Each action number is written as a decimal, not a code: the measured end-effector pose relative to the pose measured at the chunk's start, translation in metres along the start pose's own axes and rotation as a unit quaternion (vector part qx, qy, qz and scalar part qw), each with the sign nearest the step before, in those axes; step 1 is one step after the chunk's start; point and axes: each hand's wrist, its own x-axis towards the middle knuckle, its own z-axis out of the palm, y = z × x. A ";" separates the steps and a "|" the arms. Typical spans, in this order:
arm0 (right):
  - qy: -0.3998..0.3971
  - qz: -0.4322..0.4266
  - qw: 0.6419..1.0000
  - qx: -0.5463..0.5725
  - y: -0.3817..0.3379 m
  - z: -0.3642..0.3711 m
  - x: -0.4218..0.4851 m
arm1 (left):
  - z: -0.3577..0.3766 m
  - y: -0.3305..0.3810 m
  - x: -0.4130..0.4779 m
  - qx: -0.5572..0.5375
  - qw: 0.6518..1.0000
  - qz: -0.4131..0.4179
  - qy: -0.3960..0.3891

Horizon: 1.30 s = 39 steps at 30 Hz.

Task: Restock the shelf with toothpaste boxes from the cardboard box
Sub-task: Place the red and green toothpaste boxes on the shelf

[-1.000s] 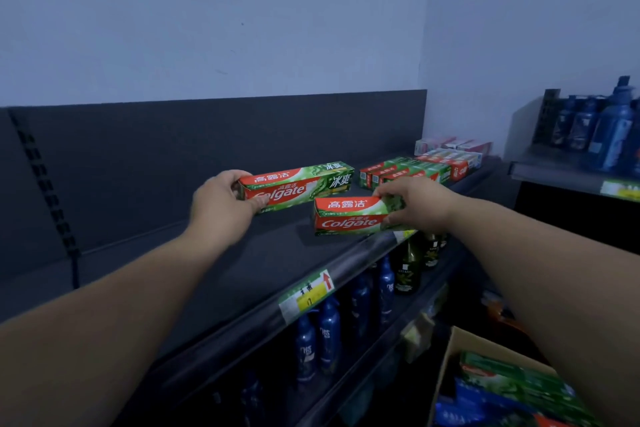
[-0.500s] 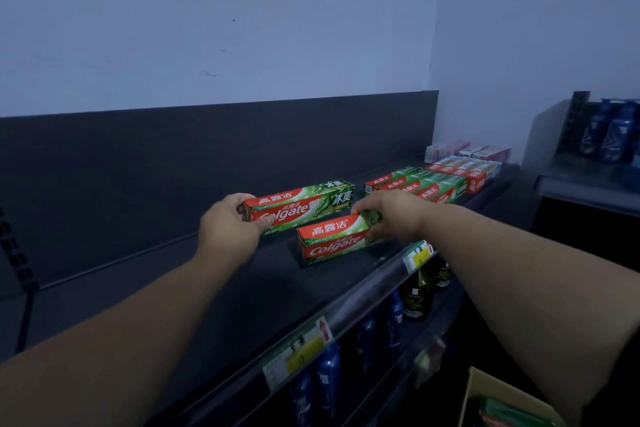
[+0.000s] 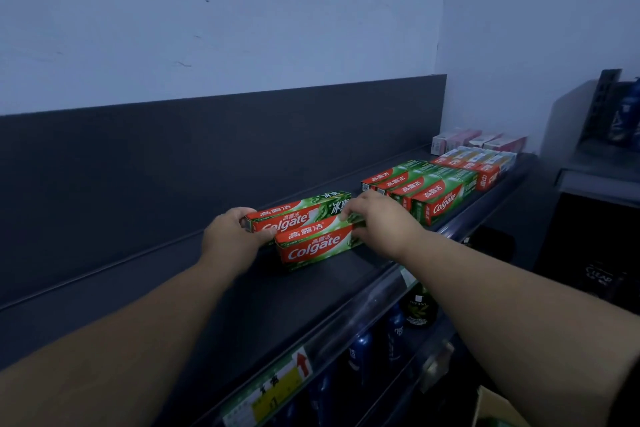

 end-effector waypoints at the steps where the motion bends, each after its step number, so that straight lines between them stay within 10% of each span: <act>1: 0.002 0.001 1.000 0.004 0.001 0.001 0.002 | 0.000 0.000 0.001 -0.009 1.000 -0.003 -0.005; 29: 0.034 0.014 0.997 0.063 -0.024 0.028 0.024 | 0.008 -0.012 0.001 0.204 0.959 0.186 -0.060; 39: 0.098 0.193 0.974 -0.063 0.008 -0.005 -0.116 | 0.034 0.040 -0.069 0.268 0.902 0.316 -0.121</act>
